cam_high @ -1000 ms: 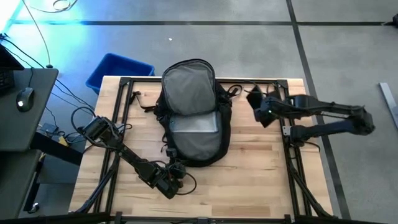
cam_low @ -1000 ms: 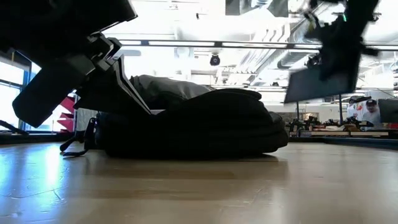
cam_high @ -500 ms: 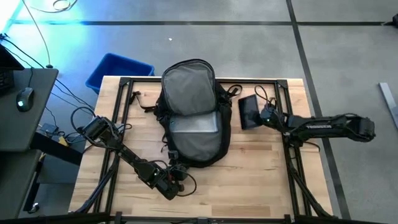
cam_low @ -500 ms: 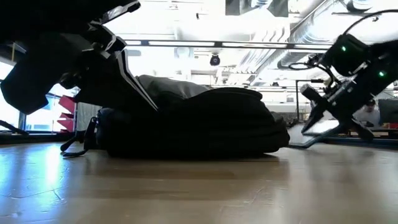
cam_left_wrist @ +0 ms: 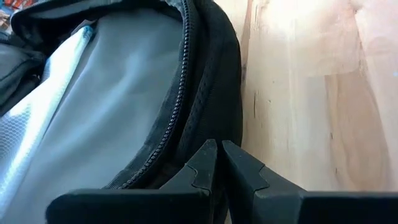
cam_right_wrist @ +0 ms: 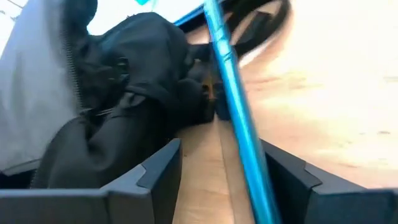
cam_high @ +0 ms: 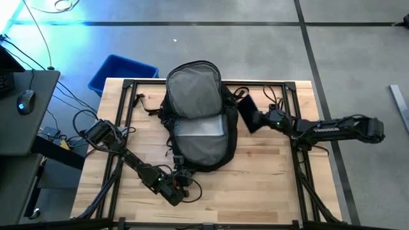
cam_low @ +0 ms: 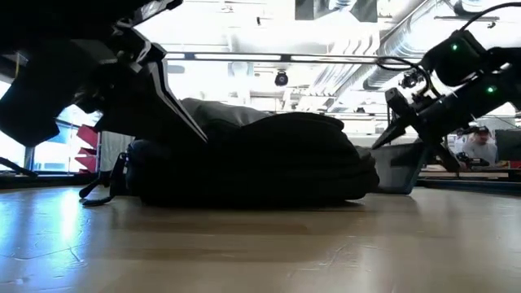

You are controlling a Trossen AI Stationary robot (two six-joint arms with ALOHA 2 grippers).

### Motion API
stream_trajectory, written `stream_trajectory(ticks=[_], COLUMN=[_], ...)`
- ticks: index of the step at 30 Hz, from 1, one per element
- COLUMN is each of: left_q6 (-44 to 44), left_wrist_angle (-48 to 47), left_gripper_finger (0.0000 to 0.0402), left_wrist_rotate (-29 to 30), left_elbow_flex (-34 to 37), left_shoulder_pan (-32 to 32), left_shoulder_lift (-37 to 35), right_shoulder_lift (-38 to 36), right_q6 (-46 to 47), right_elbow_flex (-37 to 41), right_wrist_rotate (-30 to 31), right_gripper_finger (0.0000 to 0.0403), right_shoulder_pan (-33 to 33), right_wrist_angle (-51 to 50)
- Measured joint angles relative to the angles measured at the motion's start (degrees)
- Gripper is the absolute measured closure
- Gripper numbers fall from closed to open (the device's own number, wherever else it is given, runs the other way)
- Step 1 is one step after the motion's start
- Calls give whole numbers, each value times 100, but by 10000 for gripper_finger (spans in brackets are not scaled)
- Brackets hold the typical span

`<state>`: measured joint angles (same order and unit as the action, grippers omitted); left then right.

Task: Unpack backpack
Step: Remove the blue cellphone from the black back pack

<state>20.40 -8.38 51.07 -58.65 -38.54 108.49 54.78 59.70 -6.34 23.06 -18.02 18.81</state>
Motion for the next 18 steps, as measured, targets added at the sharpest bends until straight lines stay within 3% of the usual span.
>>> stream_trajectory(ticks=[9, 18], left_q6=[-55, -55], left_wrist_angle=[106, 128], left_gripper_finger=[398, 398], left_wrist_rotate=[-102, -132], left_elbow_flex=[0, 0], left_shoulder_pan=[-20, -46], left_shoulder_lift=[0, 0], right_shoulder_lift=[79, 74], right_q6=[733, 36], right_elbow_flex=[-36, -101], right_wrist_rotate=[976, 1917], right_gripper_finger=[227, 227], right_shoulder_pan=[503, 1192], right_wrist_angle=[-1034, -247])
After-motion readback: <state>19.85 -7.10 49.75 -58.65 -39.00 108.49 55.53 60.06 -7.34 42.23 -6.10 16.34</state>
